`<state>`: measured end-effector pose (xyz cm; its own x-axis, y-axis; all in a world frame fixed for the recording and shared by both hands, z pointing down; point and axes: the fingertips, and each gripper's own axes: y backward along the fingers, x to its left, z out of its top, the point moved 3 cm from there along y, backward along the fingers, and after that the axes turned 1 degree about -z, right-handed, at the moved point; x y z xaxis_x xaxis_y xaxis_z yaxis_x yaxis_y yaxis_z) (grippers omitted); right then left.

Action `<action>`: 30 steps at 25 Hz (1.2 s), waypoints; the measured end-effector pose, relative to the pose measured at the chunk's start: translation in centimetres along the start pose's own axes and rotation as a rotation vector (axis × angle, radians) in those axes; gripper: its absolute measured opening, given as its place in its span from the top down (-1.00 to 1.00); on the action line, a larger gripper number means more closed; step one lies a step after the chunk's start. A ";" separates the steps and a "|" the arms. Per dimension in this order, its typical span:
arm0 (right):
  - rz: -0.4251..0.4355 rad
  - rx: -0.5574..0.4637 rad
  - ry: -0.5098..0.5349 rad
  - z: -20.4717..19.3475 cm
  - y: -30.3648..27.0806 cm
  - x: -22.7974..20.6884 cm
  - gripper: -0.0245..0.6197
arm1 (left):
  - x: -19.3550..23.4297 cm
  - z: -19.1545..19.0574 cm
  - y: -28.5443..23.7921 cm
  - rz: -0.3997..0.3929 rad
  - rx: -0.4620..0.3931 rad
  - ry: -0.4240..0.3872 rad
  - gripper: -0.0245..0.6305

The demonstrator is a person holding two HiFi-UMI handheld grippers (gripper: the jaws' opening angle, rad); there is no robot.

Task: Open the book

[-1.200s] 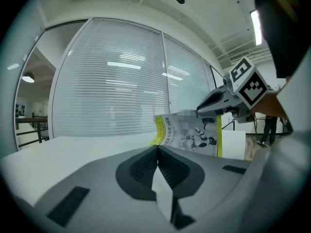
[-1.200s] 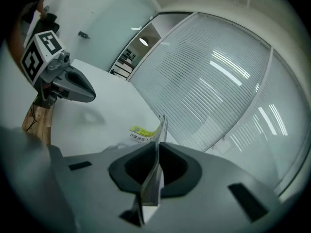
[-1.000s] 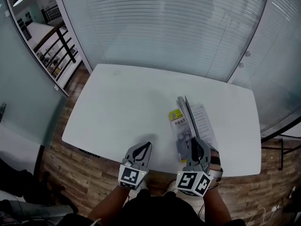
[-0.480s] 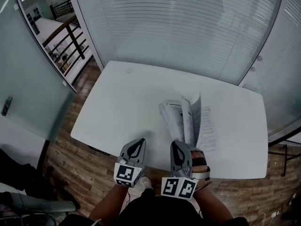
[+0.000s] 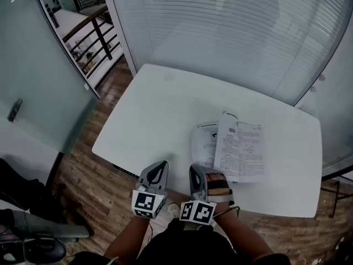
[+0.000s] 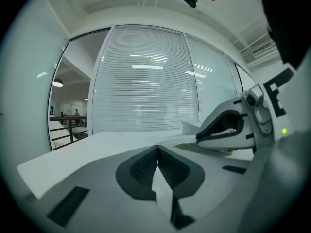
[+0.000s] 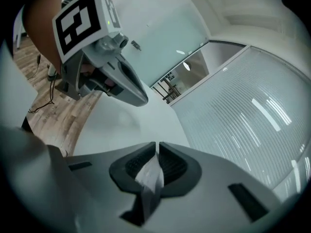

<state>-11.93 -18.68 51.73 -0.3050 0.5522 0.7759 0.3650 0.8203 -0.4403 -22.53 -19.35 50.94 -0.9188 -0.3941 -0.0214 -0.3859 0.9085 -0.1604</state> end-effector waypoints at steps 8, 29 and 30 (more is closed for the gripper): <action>0.080 0.016 0.040 -0.2 -3.8 3.6 0.83 | 1.2 -0.8 0.5 0.015 0.036 0.005 0.88; 0.082 -0.283 -0.701 -1.5 3.8 -4.5 0.73 | -2.1 1.0 -1.0 -0.053 -0.008 -0.026 0.88; 0.063 -0.294 -0.726 -2.1 4.1 -5.3 0.79 | -2.5 1.3 -1.2 -0.059 -0.015 -0.027 0.88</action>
<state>-7.02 -18.55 46.76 -0.7375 0.6385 0.2198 0.5876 0.7672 -0.2573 -19.63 -19.64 49.93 -0.8919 -0.4505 -0.0392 -0.4408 0.8855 -0.1470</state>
